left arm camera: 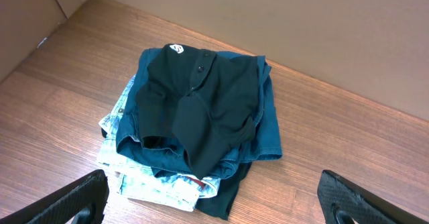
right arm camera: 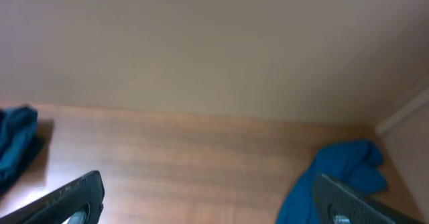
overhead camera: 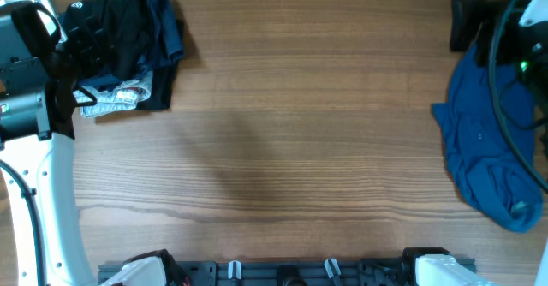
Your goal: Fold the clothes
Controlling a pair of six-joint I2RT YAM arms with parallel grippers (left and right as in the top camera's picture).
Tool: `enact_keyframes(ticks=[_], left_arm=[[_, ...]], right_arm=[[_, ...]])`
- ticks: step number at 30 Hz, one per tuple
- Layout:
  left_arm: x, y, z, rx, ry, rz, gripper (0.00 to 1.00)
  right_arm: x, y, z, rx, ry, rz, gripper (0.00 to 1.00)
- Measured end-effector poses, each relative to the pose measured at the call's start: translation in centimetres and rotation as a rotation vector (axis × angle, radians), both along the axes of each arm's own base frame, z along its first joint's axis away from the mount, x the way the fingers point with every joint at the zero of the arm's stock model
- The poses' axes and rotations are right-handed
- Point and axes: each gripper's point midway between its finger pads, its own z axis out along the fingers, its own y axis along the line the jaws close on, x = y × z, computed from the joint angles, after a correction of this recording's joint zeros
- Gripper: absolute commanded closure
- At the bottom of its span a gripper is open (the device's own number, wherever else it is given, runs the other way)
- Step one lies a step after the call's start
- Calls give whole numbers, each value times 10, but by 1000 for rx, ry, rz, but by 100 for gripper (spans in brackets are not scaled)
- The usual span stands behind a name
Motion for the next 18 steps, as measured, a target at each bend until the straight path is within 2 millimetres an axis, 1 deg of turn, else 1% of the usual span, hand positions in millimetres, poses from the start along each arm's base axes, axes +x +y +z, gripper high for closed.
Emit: enact_keyframes(ticks=[3, 6, 9, 10, 11, 13, 15, 17, 18], left_arm=[[0, 0, 0, 0, 0, 0, 0], [0, 0, 0, 0, 1, 0, 0], [0, 0, 0, 0, 1, 0, 0], [0, 0, 0, -1, 1, 0, 0], [0, 0, 0, -1, 1, 0, 0], [0, 0, -1, -1, 3, 0, 0], [0, 0, 0, -1, 2, 0, 0], [0, 0, -1, -1, 4, -1, 0], [0, 0, -1, -1, 2, 0, 0]], right_arm=[[-12, -1, -12, -2, 59, -3, 0], [-33, -2, -12, -6, 54, -5, 0], [-46, -3, 10, -7, -108, -13, 0], [-49, -4, 23, -6, -215, -16, 0], [-54, -4, 27, -5, -287, -18, 0], [-60, -4, 24, -3, -394, -19, 0], [-61, -4, 9, -1, -463, -19, 0], [-54, -3, -24, 0, -524, -11, 0], [-50, -2, -49, 1, -534, -3, 0]])
